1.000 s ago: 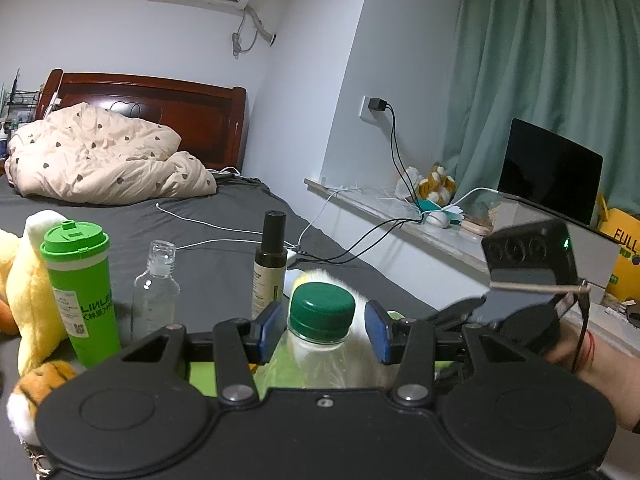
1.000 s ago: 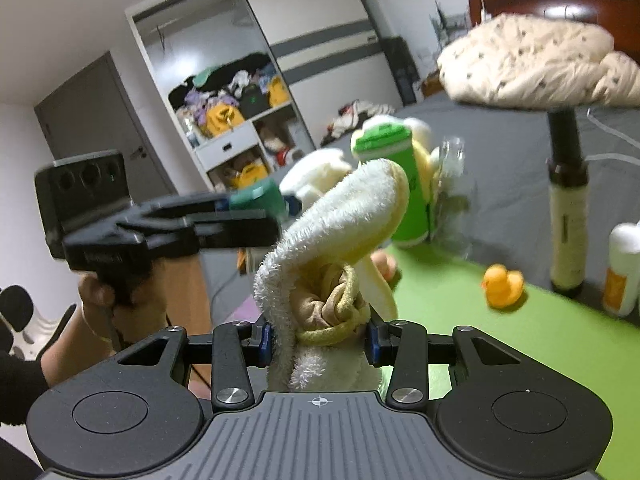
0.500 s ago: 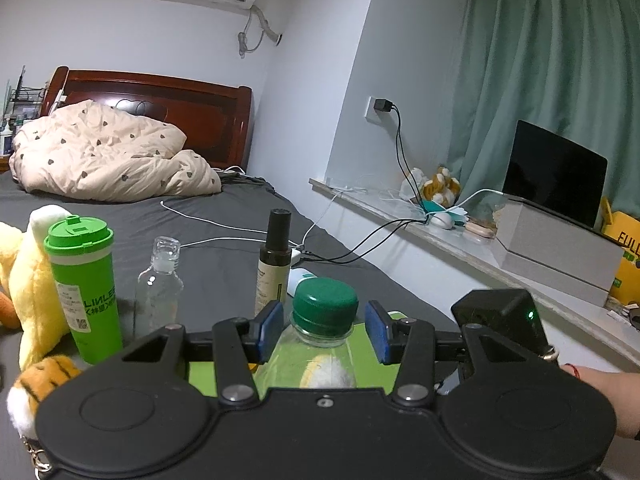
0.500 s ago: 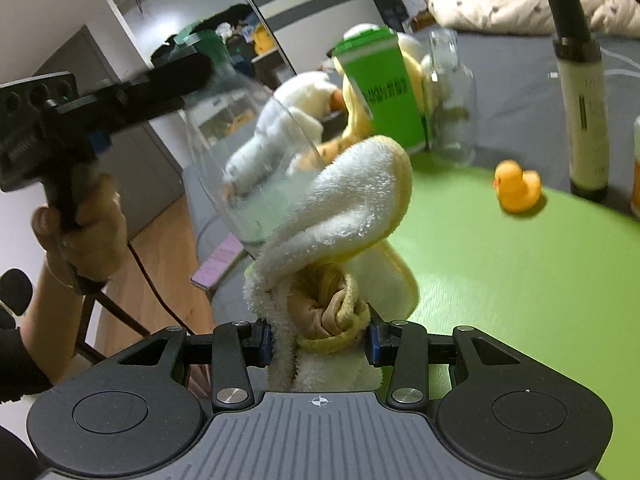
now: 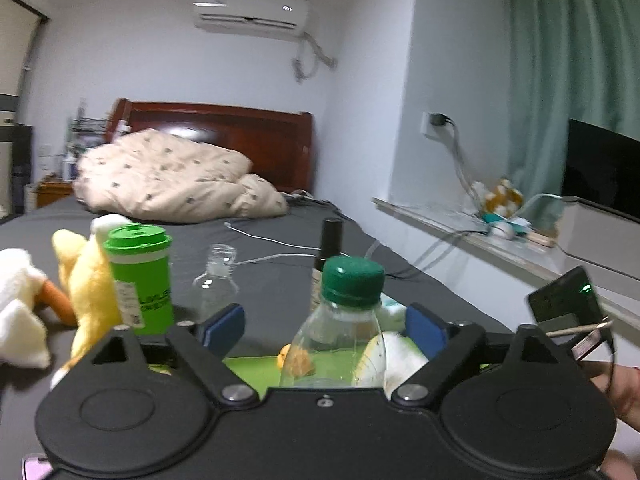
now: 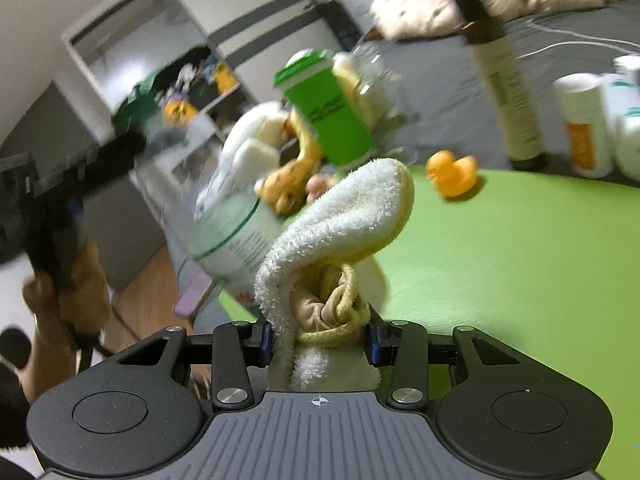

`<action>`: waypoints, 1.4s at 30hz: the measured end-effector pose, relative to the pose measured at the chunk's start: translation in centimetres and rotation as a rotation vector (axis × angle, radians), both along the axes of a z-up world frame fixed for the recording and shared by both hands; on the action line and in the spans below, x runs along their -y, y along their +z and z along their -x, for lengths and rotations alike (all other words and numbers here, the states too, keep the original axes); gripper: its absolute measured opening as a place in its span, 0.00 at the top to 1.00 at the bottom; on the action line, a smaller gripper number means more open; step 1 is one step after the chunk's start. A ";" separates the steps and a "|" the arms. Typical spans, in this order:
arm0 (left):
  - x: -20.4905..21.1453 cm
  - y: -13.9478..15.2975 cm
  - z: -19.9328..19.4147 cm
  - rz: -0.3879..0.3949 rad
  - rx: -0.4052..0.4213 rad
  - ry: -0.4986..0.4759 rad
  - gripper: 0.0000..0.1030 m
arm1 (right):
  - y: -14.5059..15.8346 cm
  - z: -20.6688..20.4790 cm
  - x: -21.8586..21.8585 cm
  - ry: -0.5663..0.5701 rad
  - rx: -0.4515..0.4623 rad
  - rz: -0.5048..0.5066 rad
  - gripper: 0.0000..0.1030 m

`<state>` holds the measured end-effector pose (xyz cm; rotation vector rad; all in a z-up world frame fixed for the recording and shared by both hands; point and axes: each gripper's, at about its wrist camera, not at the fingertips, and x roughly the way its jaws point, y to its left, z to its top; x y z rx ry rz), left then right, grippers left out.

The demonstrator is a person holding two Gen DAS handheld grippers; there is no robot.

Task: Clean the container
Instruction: 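Rotate the held bottle with the left gripper against the towel in the right gripper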

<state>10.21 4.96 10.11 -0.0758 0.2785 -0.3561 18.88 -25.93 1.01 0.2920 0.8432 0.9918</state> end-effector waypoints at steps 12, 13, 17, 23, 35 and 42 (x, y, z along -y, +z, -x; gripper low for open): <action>7.4 -3.3 2.2 -0.038 0.021 0.484 0.00 | 2.7 1.7 5.3 -0.118 0.013 -0.080 0.60; 8.0 -3.6 2.1 -0.038 0.020 0.507 0.00 | 2.7 1.9 5.4 -0.121 0.014 -0.082 0.60; 9.7 -4.5 1.4 -0.025 0.025 0.609 0.01 | 2.9 2.5 6.0 -0.127 0.017 -0.085 0.60; 11.5 -5.3 0.7 -0.064 0.050 0.703 0.17 | 2.7 3.3 6.6 -0.125 0.015 -0.088 0.60; 9.8 -5.8 0.8 -0.013 0.031 0.614 0.38 | 1.8 3.8 6.7 -0.117 0.000 -0.101 0.60; 6.1 -5.4 0.9 0.075 -0.010 0.336 0.39 | 1.9 4.0 6.7 -0.120 0.002 -0.111 0.60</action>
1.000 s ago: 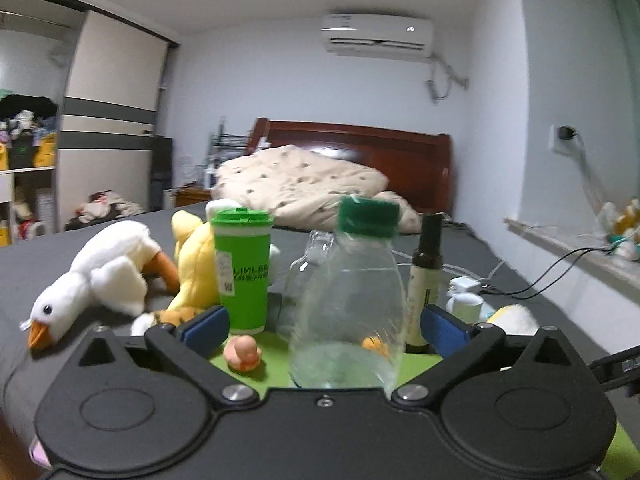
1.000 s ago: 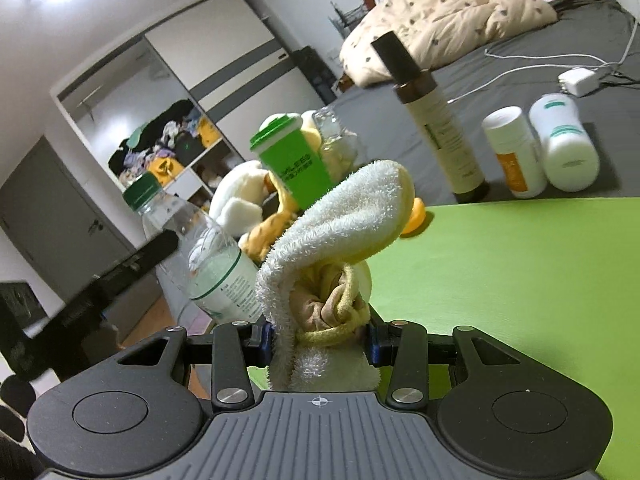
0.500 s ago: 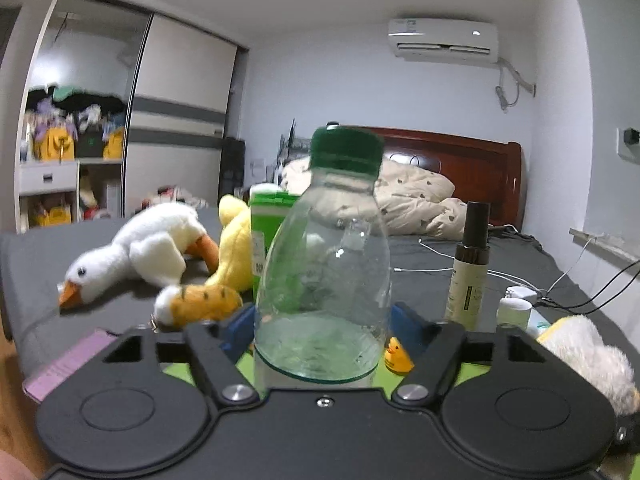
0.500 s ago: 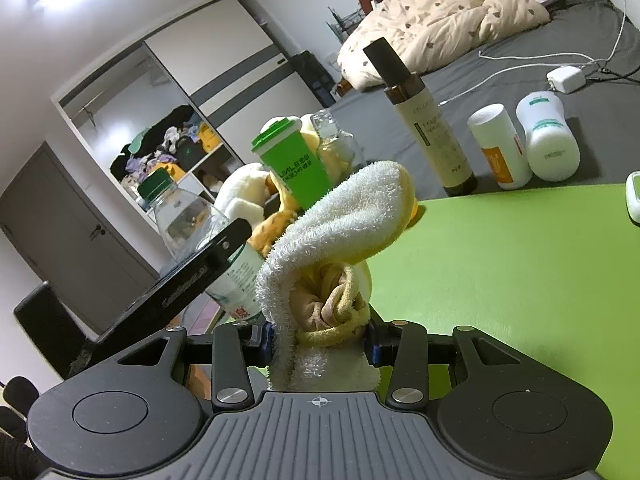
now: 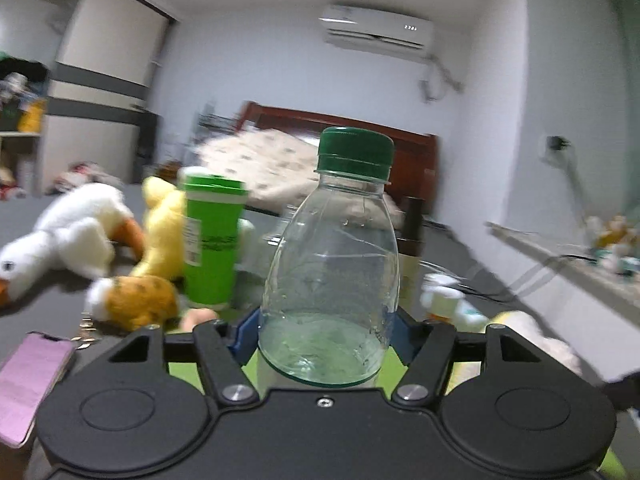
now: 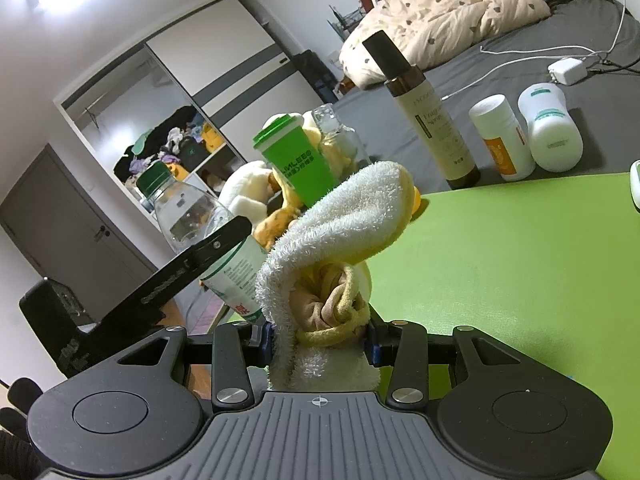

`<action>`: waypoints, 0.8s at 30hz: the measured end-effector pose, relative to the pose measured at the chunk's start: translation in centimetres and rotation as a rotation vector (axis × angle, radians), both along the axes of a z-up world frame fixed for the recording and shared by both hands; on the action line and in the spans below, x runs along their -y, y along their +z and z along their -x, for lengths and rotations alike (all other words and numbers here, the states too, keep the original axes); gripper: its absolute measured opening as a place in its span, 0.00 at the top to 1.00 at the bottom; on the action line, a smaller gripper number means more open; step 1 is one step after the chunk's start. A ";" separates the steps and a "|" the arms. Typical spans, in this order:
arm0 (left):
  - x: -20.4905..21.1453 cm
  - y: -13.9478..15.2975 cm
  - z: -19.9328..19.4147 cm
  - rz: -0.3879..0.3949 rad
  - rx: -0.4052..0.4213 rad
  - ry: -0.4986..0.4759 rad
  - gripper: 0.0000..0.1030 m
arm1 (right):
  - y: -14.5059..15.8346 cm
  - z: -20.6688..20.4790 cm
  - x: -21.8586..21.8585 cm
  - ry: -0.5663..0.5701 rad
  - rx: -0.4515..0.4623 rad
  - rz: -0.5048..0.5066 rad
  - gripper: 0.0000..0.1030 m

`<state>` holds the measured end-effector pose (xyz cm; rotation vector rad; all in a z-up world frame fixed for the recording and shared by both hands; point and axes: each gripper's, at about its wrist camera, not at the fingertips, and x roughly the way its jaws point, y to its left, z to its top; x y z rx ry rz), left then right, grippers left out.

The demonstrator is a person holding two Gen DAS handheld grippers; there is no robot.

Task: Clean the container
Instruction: 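Rotate the held bottle with the left gripper against the towel in the right gripper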

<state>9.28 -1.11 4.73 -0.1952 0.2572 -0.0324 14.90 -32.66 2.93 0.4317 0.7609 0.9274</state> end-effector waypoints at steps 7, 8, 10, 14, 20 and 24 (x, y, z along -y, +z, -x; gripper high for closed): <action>-1.8 0.7 -0.9 -0.093 -0.020 -0.420 0.40 | 0.9 0.8 0.4 -0.007 0.019 0.010 0.60; -2.0 0.9 -1.3 -0.093 -0.036 -0.472 0.40 | 1.0 0.9 0.5 -0.008 0.022 0.014 0.60; -2.5 1.2 -2.2 -0.085 -0.073 -0.576 0.40 | 1.2 1.2 0.6 -0.012 0.026 0.015 0.60; -2.7 1.7 -3.9 -0.116 -0.117 -0.791 0.40 | 1.7 1.8 0.7 -0.012 0.036 0.019 0.60; -2.8 1.3 -5.0 -0.165 -0.116 -0.962 0.39 | 2.4 2.8 0.7 -0.003 0.058 0.030 0.60; -3.0 1.0 -4.8 -0.142 -0.105 -0.936 0.38 | 3.0 3.0 0.9 -0.003 0.075 0.039 0.60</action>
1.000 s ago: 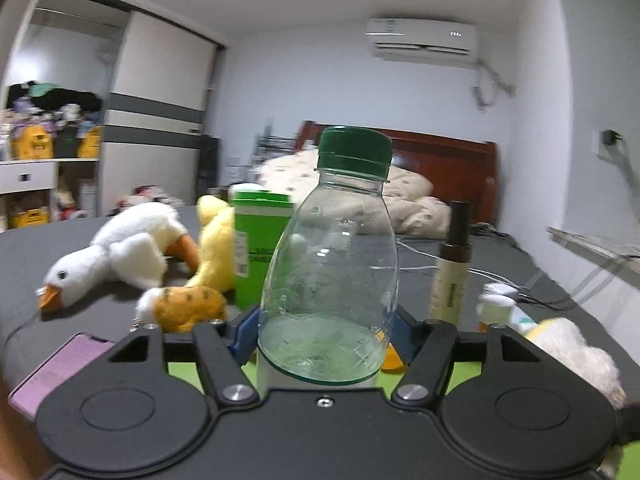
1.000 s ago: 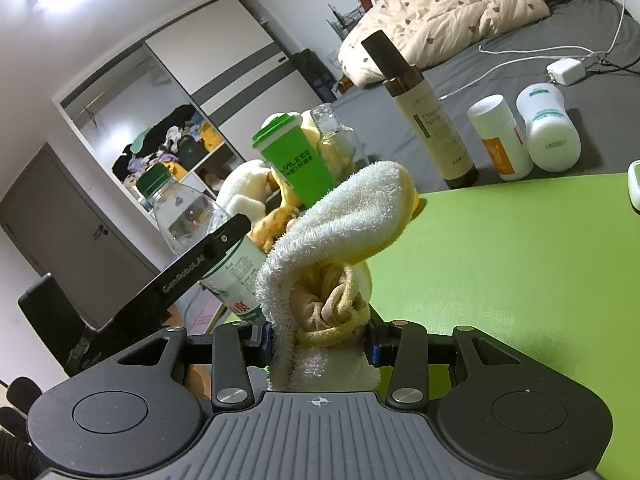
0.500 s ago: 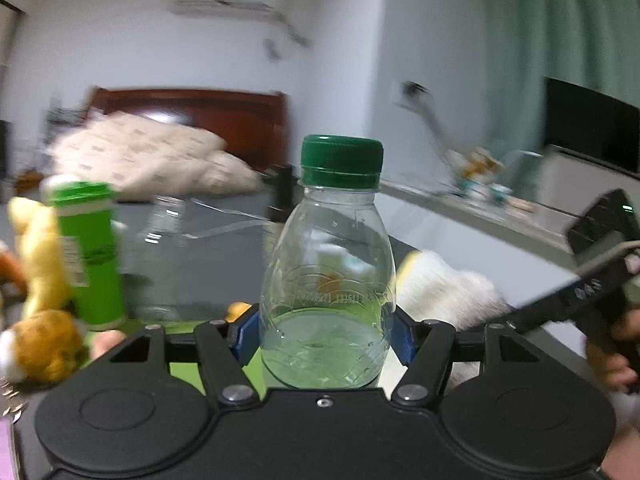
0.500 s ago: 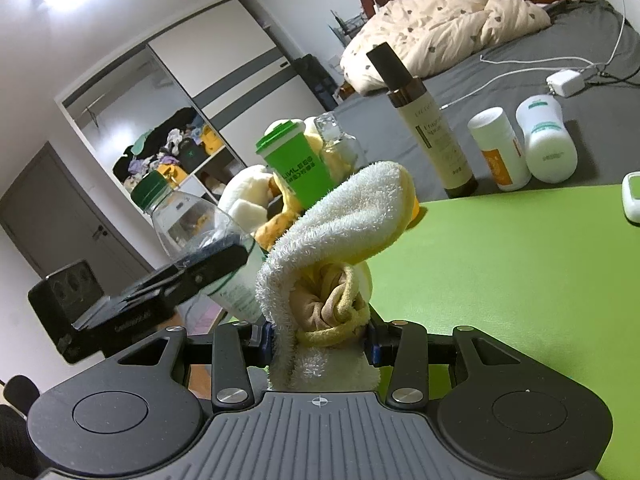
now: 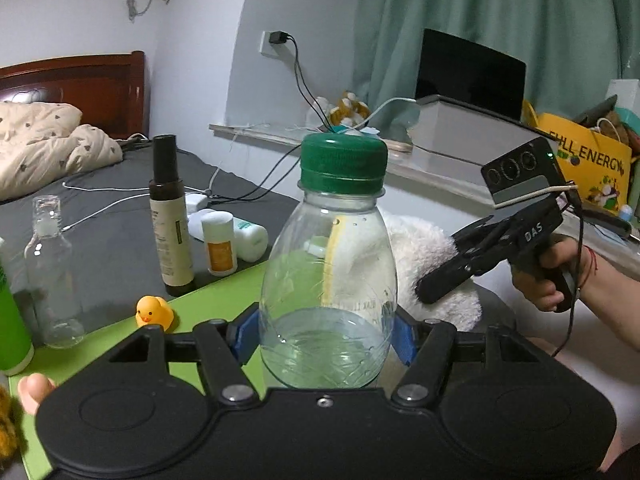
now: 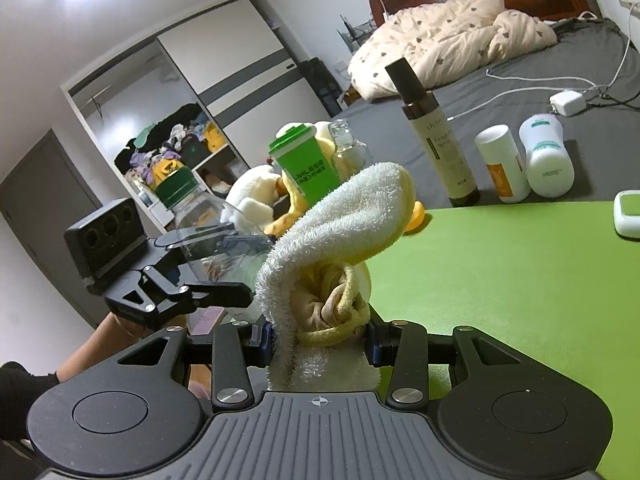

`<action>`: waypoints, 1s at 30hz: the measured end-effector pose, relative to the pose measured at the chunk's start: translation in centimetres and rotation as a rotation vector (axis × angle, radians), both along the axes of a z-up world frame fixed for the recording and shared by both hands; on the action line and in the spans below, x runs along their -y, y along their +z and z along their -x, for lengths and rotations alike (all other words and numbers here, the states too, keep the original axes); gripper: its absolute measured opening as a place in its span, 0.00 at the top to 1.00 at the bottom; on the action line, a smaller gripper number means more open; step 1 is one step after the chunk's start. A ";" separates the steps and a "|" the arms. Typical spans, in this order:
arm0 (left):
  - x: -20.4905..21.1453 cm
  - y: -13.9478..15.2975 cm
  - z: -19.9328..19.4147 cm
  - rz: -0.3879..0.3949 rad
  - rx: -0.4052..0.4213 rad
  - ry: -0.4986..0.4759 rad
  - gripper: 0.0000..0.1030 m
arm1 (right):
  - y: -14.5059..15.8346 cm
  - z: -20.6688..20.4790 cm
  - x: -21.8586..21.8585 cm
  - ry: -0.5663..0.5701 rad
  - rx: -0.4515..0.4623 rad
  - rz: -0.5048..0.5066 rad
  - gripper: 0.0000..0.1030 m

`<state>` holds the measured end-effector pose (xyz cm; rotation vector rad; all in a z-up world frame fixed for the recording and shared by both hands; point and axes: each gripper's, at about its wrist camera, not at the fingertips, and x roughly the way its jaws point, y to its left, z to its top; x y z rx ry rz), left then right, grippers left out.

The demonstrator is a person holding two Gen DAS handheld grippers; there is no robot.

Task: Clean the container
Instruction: 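Rotate the held bottle with the left gripper against the towel in the right gripper, then rub the towel along the bottle body with the right gripper while the left gripper holds it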

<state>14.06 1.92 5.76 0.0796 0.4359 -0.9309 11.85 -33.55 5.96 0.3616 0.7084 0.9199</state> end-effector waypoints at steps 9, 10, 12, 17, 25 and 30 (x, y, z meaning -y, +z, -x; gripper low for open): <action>0.4 2.0 3.5 0.056 0.123 0.144 0.10 | 2.8 0.3 -0.4 0.015 0.075 -0.013 0.60; 0.5 2.3 4.1 0.056 0.147 0.157 0.09 | 3.3 0.3 -0.6 0.020 0.087 -0.015 0.60; 0.5 3.1 5.0 0.072 0.178 0.190 0.08 | 4.1 0.3 -1.0 0.031 0.115 -0.010 0.59; -0.4 5.3 4.9 0.161 0.109 0.205 0.09 | 5.8 0.3 -2.3 0.070 0.166 -0.003 0.59; 0.0 6.1 3.2 0.140 0.011 0.260 0.46 | 6.0 0.1 -4.7 0.142 0.193 0.037 0.59; 0.0 5.7 3.0 0.153 -0.014 0.249 0.61 | 5.6 0.3 -6.0 0.188 0.200 0.072 0.60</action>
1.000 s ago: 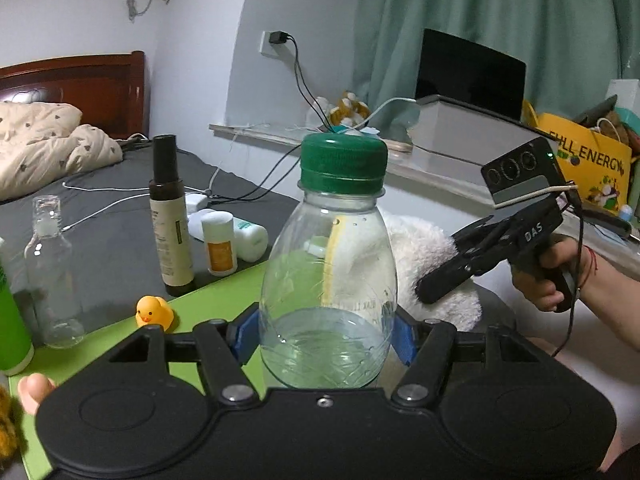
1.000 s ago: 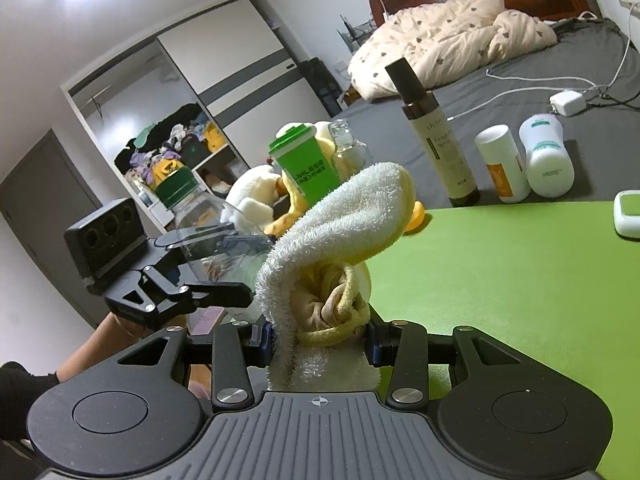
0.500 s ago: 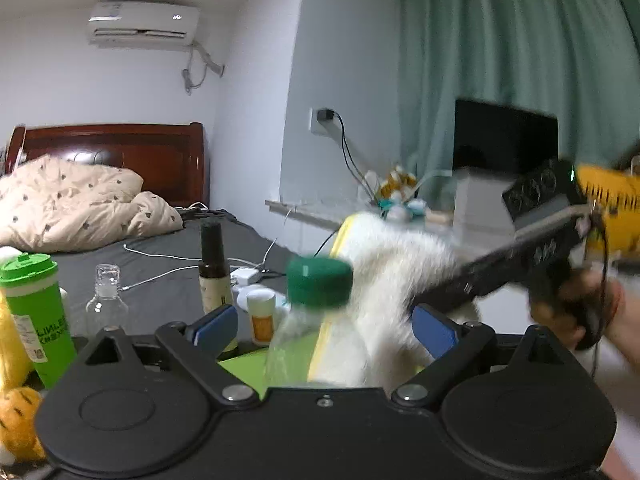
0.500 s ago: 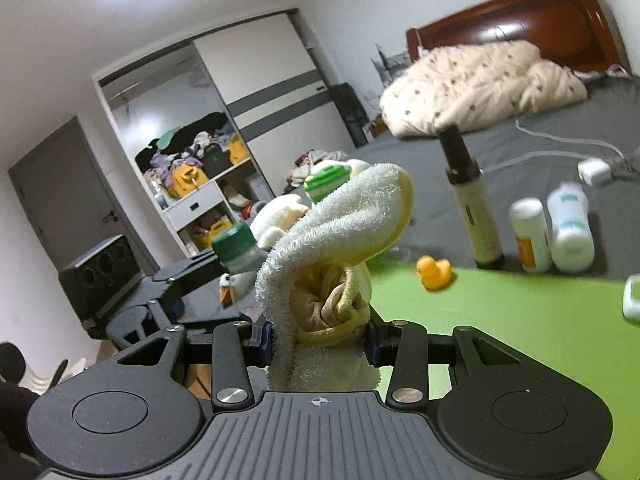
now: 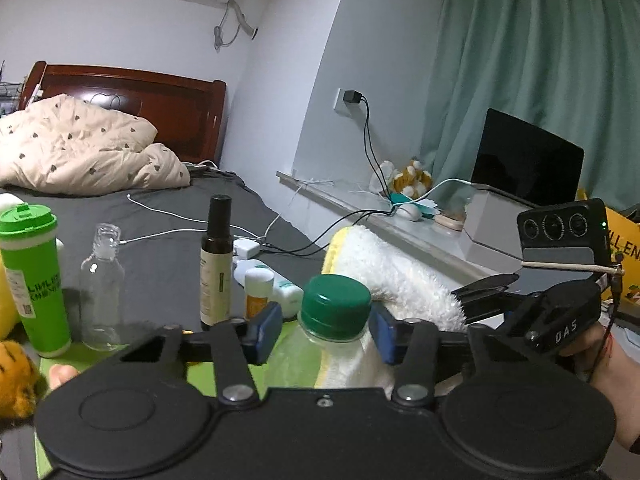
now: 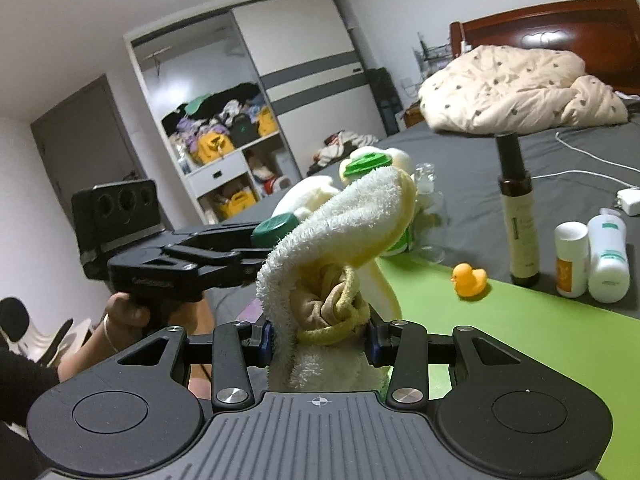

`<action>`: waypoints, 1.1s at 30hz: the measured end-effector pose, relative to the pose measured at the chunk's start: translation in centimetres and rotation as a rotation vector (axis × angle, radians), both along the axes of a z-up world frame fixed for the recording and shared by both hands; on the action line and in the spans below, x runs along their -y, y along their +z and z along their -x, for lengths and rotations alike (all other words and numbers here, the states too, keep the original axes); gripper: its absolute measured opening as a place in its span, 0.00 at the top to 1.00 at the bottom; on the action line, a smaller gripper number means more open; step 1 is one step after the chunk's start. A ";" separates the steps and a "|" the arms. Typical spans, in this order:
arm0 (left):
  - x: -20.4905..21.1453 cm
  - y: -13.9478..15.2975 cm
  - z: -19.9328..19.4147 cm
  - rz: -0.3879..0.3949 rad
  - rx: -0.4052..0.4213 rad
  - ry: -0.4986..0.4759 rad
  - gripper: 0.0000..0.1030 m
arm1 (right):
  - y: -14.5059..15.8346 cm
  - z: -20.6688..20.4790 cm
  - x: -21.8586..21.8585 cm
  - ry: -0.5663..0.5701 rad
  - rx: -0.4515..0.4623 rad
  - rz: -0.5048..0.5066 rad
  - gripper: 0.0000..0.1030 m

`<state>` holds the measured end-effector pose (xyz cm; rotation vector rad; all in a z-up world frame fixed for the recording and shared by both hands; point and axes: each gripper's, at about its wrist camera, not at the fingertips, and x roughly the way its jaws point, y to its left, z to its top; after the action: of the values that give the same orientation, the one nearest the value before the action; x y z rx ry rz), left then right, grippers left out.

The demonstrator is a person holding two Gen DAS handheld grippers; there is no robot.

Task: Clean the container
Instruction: 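Rub the towel along the bottle body with the right gripper while the left gripper holds it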

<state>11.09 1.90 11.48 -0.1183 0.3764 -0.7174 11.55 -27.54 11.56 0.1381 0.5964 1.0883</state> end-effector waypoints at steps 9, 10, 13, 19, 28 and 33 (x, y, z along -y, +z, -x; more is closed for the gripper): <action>-0.2 0.0 -0.1 0.009 -0.012 0.022 0.62 | -1.4 -1.7 -1.1 0.055 -0.041 0.028 0.60; -0.2 0.0 -0.1 0.009 -0.013 0.022 0.62 | -1.6 -1.9 -1.1 0.063 -0.052 0.024 0.60; -0.2 0.0 -0.1 0.008 -0.013 0.020 0.62 | -2.3 -2.6 -0.7 0.073 -0.099 0.006 0.60; -0.1 0.0 -0.2 0.010 -0.017 0.017 0.62 | -4.4 -2.8 -0.7 0.074 -0.164 0.026 0.59; 0.1 0.0 -0.1 0.012 -0.022 0.022 0.61 | -8.3 -3.6 -1.6 0.074 -0.249 0.090 0.59; -0.1 0.0 -0.3 0.011 -0.022 0.017 0.61 | -9.7 -4.1 -1.7 0.062 -0.287 0.111 0.59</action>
<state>11.36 2.03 11.44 -0.1394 0.3924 -0.7014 15.65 -25.81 1.85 0.1819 0.9226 1.1002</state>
